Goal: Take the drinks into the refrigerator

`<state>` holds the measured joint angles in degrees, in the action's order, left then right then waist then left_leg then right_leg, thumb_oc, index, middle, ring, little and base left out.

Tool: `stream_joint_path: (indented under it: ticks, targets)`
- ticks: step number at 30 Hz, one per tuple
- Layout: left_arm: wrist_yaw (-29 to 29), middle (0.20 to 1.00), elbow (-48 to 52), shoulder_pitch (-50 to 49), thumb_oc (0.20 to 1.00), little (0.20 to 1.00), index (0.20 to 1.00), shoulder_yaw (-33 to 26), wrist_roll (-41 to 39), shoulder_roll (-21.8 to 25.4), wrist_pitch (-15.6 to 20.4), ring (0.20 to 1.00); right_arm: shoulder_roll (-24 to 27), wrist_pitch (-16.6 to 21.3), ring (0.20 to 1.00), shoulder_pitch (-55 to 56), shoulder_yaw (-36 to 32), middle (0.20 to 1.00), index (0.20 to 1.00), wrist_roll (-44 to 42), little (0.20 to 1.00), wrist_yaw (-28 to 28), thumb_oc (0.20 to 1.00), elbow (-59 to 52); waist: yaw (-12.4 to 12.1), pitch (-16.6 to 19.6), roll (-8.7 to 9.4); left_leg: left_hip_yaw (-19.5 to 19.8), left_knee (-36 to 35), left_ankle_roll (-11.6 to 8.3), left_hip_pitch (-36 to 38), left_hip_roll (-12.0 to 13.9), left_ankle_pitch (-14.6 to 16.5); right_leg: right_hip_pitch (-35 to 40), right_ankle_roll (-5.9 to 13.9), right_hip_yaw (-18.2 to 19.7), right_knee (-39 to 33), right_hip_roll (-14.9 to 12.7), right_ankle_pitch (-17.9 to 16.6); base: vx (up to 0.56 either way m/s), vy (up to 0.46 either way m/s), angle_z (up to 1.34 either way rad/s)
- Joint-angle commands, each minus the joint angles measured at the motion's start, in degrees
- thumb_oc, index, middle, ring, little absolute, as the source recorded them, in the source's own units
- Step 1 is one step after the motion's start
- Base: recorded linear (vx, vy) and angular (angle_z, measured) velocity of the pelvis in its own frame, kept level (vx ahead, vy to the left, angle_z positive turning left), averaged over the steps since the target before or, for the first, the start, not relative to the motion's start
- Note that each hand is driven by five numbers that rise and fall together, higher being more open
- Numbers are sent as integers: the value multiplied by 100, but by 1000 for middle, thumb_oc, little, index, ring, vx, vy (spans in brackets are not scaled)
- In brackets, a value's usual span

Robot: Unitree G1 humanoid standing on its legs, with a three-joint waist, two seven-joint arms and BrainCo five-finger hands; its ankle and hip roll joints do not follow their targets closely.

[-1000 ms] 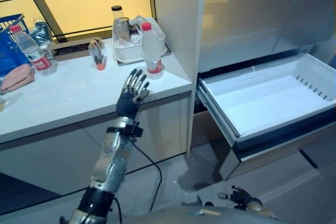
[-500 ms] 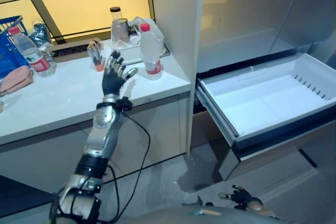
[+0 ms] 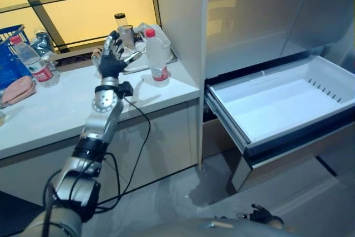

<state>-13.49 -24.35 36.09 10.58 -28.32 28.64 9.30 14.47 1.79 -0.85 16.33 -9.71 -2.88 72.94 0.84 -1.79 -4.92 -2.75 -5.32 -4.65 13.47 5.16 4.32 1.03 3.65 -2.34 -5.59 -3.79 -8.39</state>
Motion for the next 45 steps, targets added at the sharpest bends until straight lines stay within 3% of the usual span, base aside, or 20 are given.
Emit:
stream_joint_path:
  ticks: [1, 9, 20, 30, 45]
  targets:
    - [50, 1000, -489, 1231, 1000, 1000, 1000, 223, -104, 448, 79, 1000, -192, -27, 1000, -198, 281, 1000, 1000, 21, 1000, 60, 1000, 270, 139, -188, 199, -103, 32, 140, -101, -219, 76, 678, 384, 196, 183, -99, 796, -2, -6, -7]
    - [260, 1000, -1704, 1890, 1000, 1000, 1000, 624, -74, 373, -165, 1000, -146, -48, 1000, -177, 354, 1000, 1000, -7, 1000, 83, 1000, 339, 224, -193, 173, -136, 32, 125, -99, -216, 57, 669, 388, 226, 166, -85, 777, 0, 0, -1]
    - [327, 1000, -2778, 1540, 1000, 1000, 1000, 493, 271, -54, -346, 1000, -164, 45, 1000, -116, 346, 1000, 1000, -46, 1000, 42, 1000, 278, 337, -223, 186, -240, 32, 130, -95, -198, 64, 611, 378, 339, 145, -42, 733, 0, -2, -4]
    - [479, 1000, -3212, 1058, 1000, 1000, 1000, 330, 518, -264, -414, 1000, -180, 110, 1000, -84, 321, 1000, 1000, -58, 1000, 43, 1000, 239, 385, -211, 224, -329, 32, 124, -69, -171, 70, 579, 355, 450, 143, 8, 723, 0, 0, -4]
    - [457, 1000, -2970, 1249, 1000, 1000, 1000, 574, 620, -752, -334, 1000, -172, 165, 1000, -68, 330, 1000, 1000, -133, 1000, 29, 1000, 72, 495, -213, 229, -427, 32, 121, -69, -163, 62, 542, 350, 551, 131, 56, 704, 1, -3, -3]
